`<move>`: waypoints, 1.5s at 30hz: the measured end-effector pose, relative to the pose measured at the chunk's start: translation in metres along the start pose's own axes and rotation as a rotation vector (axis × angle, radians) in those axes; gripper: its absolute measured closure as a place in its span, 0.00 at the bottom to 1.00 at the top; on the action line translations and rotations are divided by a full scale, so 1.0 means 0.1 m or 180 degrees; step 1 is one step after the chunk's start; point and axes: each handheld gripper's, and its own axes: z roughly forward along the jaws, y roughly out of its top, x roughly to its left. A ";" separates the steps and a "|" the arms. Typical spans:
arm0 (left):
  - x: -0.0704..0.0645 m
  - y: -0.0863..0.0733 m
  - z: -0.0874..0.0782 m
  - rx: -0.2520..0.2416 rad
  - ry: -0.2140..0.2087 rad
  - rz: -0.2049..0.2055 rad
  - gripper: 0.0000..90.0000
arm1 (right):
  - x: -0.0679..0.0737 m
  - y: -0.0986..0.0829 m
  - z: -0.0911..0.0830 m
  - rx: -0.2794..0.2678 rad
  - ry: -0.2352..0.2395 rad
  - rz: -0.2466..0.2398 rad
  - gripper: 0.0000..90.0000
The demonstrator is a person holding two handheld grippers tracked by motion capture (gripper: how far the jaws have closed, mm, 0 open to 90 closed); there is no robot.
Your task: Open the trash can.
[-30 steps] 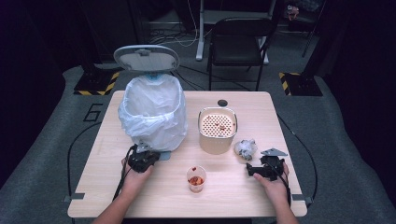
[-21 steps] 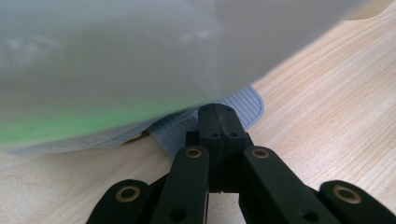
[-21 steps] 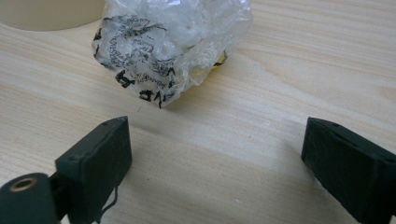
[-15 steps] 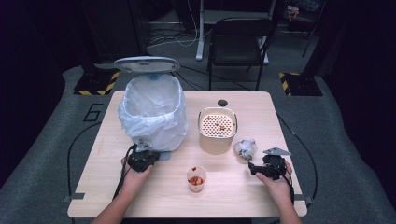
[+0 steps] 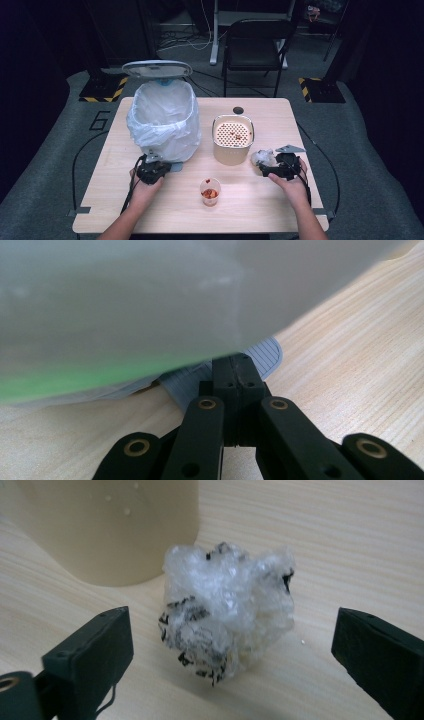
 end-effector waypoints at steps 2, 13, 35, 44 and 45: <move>0.00 0.00 0.00 -0.0005 -0.0020 -0.0014 1.00 | 0.01 0.05 0.03 -0.0032 -0.0009 -0.0017 0.00; 0.01 0.00 -0.01 0.0022 -0.0029 0.0009 1.00 | 0.10 0.17 0.22 -0.0022 -0.0082 -0.0106 0.00; 0.02 -0.01 -0.01 0.0044 -0.0046 0.0005 1.00 | 0.10 0.04 0.54 0.0141 -0.0093 -0.0004 0.24; 0.02 -0.01 -0.01 0.0030 -0.0044 0.0012 1.00 | 0.15 0.01 0.53 0.0126 -0.0130 -0.0163 0.39; 0.02 -0.01 -0.01 0.0038 -0.0065 0.0004 1.00 | 0.16 0.00 0.52 0.0120 -0.0122 -0.0199 0.44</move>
